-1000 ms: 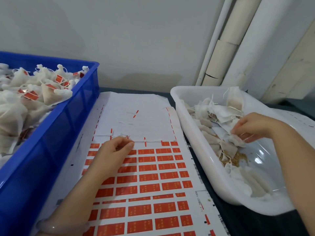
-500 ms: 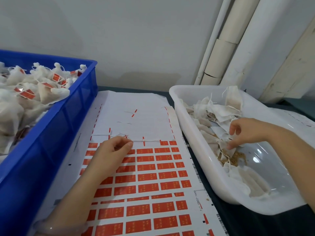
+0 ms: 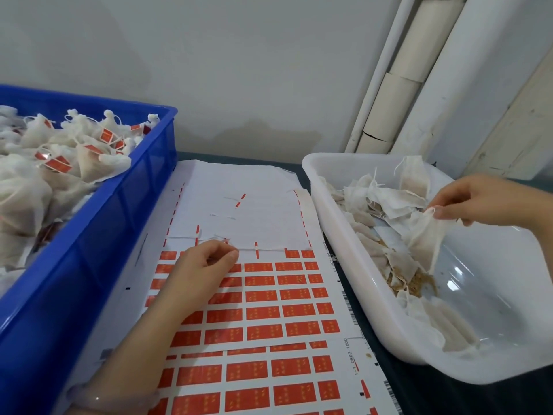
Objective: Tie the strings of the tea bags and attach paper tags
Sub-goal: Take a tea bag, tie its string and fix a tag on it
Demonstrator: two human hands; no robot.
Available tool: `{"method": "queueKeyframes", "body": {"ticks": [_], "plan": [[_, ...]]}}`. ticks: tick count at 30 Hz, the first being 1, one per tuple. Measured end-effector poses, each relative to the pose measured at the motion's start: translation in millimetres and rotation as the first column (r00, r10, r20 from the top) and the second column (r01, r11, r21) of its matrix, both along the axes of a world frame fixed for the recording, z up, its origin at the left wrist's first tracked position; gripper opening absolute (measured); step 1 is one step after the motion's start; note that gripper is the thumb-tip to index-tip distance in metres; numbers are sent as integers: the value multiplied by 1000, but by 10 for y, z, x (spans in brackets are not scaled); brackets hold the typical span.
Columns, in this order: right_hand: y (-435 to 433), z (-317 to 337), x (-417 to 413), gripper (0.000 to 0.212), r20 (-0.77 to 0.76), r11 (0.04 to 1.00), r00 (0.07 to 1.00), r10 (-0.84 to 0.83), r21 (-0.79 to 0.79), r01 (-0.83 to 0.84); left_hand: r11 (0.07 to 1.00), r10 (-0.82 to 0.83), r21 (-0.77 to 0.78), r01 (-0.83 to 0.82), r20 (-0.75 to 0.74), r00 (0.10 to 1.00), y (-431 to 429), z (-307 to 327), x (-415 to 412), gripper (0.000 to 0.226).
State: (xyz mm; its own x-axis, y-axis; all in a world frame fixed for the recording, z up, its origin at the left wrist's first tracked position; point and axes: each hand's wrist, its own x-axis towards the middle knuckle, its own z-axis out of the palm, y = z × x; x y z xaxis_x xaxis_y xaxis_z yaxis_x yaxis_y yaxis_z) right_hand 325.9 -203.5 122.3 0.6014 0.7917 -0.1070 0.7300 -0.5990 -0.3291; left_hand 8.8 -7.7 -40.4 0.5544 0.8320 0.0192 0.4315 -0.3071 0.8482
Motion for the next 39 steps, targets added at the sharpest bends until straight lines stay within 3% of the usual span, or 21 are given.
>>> {"method": "queueKeyframes", "body": {"ticks": [7, 11, 16, 22, 26, 28, 29, 31, 34, 36, 39], "plan": [[113, 73, -338, 13, -209, 967, 962, 178, 218, -132, 1000, 0, -11, 0, -2, 1000, 7, 3, 7, 5], [163, 63, -386, 9, -285, 965, 937, 200, 221, -139, 1000, 0, -10, 0, -2, 1000, 13, -1, 10, 6], [122, -12, -73, 2, -141, 999, 990, -6, 51, 13, 1000, -5, -8, 5, 2, 1000, 12, -9, 3, 5], [32, -427, 158, 9, -17, 931, 991, -130, -347, 116, 1000, 2, 5, -2, -2, 1000, 13, -14, 12, 4], [-57, -454, 154, 12, 52, 939, 994, -99, -325, 110, 1000, 2, 19, -2, -8, 1000, 7, -23, 7, 5], [-128, -300, 56, 20, 180, 971, 983, -41, -226, 82, 1000, 2, 21, -2, -10, 1000, 9, -24, 3, 5], [-168, -216, -29, 19, 174, 984, 985, -8, -176, 39, 1000, 2, 22, -2, -12, 1000, 12, -24, 6, 5], [-241, -84, -311, 21, -16, 973, 994, 106, -206, -107, 1000, 2, 22, -2, -15, 1000, 12, -25, 12, 5], [-308, -115, -720, 37, -312, 924, 922, 231, -225, -308, 1000, 3, 23, -2, -13, 1000, 16, -28, 19, 6], [-289, -222, -821, 39, -338, 923, 897, 284, -158, -352, 1000, 1, 25, -1, -13, 1000, 17, -34, 16, 6], [-230, -403, -864, 18, -287, 920, 900, 328, -121, -374, 1000, 1, 22, -1, -6, 1000, 20, -39, 8, 6]]}}
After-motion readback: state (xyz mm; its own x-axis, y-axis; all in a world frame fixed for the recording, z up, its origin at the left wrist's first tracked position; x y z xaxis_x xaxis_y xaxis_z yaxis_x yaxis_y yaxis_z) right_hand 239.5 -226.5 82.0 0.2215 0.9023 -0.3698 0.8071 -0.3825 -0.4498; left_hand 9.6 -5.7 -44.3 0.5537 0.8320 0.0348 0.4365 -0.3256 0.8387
